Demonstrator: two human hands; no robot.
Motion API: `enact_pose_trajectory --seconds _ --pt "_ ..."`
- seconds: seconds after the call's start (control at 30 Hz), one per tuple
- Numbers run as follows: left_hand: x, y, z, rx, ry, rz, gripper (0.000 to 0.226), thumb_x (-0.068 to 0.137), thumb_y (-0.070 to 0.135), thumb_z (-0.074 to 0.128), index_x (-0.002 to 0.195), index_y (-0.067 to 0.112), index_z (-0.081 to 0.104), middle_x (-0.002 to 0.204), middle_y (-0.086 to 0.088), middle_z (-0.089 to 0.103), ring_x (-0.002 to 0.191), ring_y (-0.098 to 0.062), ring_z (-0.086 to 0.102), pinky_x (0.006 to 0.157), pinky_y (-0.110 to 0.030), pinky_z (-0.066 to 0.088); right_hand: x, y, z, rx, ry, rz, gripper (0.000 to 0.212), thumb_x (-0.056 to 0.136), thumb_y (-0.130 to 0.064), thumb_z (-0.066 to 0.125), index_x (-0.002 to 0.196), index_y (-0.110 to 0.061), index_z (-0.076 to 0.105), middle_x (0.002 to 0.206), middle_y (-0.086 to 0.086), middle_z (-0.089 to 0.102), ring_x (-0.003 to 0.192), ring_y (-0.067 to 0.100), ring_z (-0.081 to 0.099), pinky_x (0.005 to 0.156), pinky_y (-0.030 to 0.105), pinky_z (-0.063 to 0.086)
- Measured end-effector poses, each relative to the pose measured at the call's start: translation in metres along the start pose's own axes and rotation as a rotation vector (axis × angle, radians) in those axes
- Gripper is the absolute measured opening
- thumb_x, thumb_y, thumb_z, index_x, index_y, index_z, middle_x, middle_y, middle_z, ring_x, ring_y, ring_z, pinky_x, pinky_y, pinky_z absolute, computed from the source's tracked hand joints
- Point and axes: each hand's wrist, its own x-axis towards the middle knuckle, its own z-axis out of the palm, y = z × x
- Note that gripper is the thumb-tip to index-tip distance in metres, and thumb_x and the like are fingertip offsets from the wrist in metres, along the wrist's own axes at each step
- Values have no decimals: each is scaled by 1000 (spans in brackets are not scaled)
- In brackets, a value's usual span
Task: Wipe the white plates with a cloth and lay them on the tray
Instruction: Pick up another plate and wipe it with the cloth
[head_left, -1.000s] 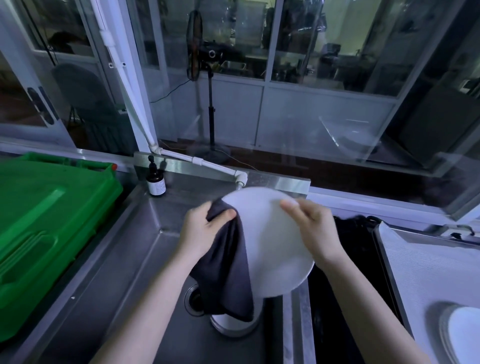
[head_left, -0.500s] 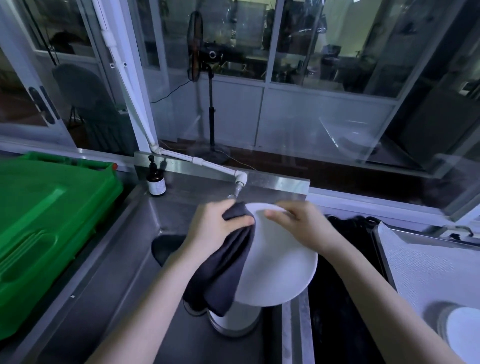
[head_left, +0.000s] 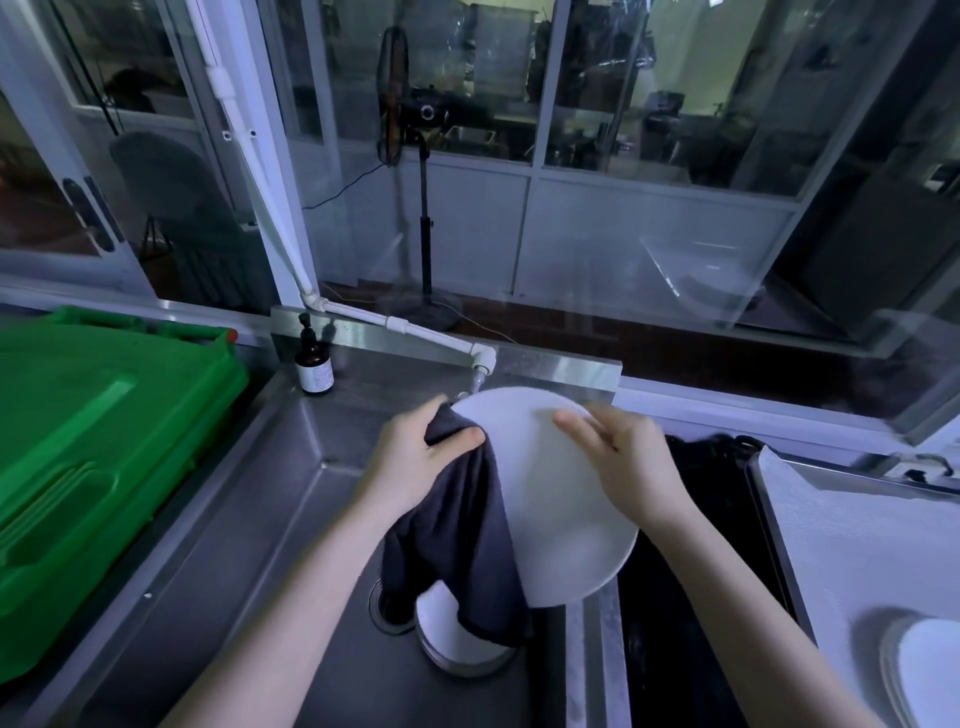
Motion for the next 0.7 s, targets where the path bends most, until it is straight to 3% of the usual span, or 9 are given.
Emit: enact_pose_trajectory --seconds 0.07,0.13,0.2,0.3,0.4,0.5,0.57,0.63,0.7 --pt "-1 -2 5 49 -111 45 34 78 28 83 108 29 68 88 21 67 84 13 57 76 -3 38 1 -6 1 -109 -117 -149 47 95 -35 63 66 -3 45 56 8 37 58 14 31 54 27 25" --pt "-5 -3 10 33 -166 62 33 78 26 82 107 30 68 93 15 71 89 8 61 81 -14 42 3 -7 0 -129 -159 -198 48 95 -34 64 65 -2 43 58 13 38 57 11 29 53 25 24" --pt "-10 -4 11 -45 -87 31 24 82 22 79 101 29 67 93 13 72 91 3 62 83 -15 45 3 -3 -5 -79 -106 -139 48 95 -34 65 63 -4 45 57 9 35 55 7 28 52 24 23" --pt "-17 -5 11 -212 103 -59 9 88 20 73 90 24 65 87 13 72 85 3 64 74 -8 44 -1 6 -6 153 93 83 52 95 -36 64 58 -11 37 54 -9 30 53 7 26 48 22 21" --pt "-18 -2 8 -203 132 -76 20 89 20 71 75 24 57 70 16 64 68 5 57 64 -9 40 -7 14 0 227 183 194 58 96 -39 62 65 1 34 60 -1 28 56 12 26 48 24 19" --pt "-9 6 1 -95 64 19 33 86 23 74 69 42 55 64 26 61 64 12 53 62 -3 38 -6 11 -4 131 115 98 55 95 -39 62 61 -12 28 56 -9 25 52 8 23 47 22 21" --pt "1 10 0 -16 -48 72 20 81 30 79 80 38 61 73 17 66 70 7 55 66 -8 39 -3 2 -3 26 -4 -22 51 94 -37 64 60 -18 31 53 -8 25 51 8 27 48 21 24" --pt "4 12 6 88 -214 139 21 74 35 83 82 32 63 69 7 60 65 0 48 65 -21 37 -3 -5 5 -74 -107 -176 50 94 -31 67 58 -21 35 51 -8 28 51 7 32 50 20 26" --pt "3 10 9 62 -253 127 22 73 36 82 85 33 64 71 7 62 67 0 50 66 -21 39 -2 -6 6 -70 -118 -210 49 93 -31 68 56 -19 38 51 -9 31 52 6 33 51 20 26"
